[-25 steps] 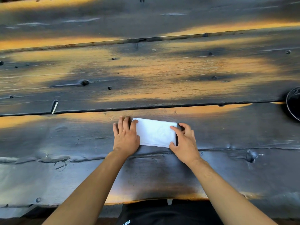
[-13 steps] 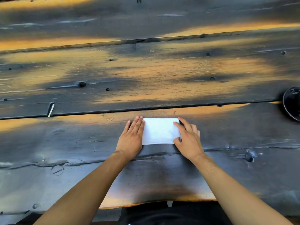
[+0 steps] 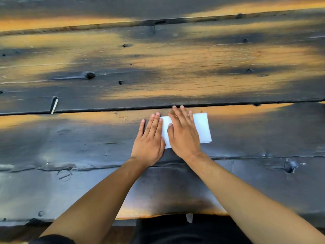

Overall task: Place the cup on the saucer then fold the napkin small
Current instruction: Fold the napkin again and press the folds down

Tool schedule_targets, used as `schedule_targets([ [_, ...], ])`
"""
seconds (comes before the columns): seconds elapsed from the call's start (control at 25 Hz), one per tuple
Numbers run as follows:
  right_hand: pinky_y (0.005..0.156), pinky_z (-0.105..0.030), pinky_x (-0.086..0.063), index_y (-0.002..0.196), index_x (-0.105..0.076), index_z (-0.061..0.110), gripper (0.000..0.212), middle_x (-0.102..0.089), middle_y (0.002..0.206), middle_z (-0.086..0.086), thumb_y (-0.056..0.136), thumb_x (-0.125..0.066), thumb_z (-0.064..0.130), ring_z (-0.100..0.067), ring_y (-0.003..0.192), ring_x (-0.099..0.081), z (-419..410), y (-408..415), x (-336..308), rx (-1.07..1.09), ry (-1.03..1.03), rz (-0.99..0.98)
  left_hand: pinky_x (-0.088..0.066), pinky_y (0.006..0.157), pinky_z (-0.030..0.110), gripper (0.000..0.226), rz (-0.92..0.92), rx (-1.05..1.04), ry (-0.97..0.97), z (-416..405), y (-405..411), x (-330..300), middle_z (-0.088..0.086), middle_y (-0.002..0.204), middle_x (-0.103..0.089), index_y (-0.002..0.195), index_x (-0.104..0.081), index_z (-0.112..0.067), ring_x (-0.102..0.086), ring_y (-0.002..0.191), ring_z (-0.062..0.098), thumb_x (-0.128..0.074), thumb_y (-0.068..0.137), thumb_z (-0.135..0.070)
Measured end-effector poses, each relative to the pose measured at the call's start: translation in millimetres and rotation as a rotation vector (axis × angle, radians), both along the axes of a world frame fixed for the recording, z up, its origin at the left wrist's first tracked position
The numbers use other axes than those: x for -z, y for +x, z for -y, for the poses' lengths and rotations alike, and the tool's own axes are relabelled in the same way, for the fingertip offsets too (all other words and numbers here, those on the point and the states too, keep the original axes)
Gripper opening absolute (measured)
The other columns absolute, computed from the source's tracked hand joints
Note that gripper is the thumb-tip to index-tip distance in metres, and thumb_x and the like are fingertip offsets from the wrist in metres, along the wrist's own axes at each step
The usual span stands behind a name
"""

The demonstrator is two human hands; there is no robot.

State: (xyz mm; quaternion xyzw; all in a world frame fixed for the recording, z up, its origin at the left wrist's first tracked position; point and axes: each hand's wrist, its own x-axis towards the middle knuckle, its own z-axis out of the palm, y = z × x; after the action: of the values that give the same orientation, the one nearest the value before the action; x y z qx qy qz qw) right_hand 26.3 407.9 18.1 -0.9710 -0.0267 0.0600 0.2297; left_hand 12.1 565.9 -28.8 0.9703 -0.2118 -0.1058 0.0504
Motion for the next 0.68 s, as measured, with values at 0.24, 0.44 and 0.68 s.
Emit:
schedule_targets([
  [0.24, 0.127, -0.045, -0.002, 0.161, -0.005, 0.012, 0.073, 0.000, 0.169, -0.005, 0.102, -0.009, 0.054, -0.021, 0.156, 0.007, -23.9, -3.7, 36.5, -0.134, -0.212, -0.118, -0.009, 0.127, 0.051, 0.077, -0.003, 0.004, -0.018, -1.8, 0.1, 3.3, 0.012, 0.170, 0.002, 0.161, -0.001, -0.006, 0.006, 0.158, 0.025, -0.033, 0.101, -0.043],
  [0.44, 0.126, -0.047, -0.009, 0.161, -0.007, 0.010, 0.079, -0.001, 0.170, -0.005, 0.101, -0.012, 0.061, -0.022, 0.157, 0.002, 30.6, -4.2, 48.3, -0.199, -0.321, -0.096, -0.014, 0.125, 0.054, 0.067, 0.010, 0.018, 0.000, -4.0, -0.1, 3.9, 0.019, 0.169, 0.000, 0.158, -0.007, 0.003, 0.001, 0.158, 0.030, -0.019, 0.105, -0.035],
  [0.68, 0.127, -0.047, 0.001, 0.160, 0.001, 0.010, 0.080, 0.007, 0.169, -0.005, 0.100, -0.017, 0.060, -0.022, 0.156, 0.011, 95.6, -9.0, 40.2, -0.130, -0.359, -0.174, -0.014, 0.125, 0.054, 0.068, -0.014, 0.022, 0.014, -3.7, 0.5, 0.2, 0.018, 0.169, 0.004, 0.159, -0.004, 0.002, 0.003, 0.158, 0.030, -0.018, 0.104, -0.036],
])
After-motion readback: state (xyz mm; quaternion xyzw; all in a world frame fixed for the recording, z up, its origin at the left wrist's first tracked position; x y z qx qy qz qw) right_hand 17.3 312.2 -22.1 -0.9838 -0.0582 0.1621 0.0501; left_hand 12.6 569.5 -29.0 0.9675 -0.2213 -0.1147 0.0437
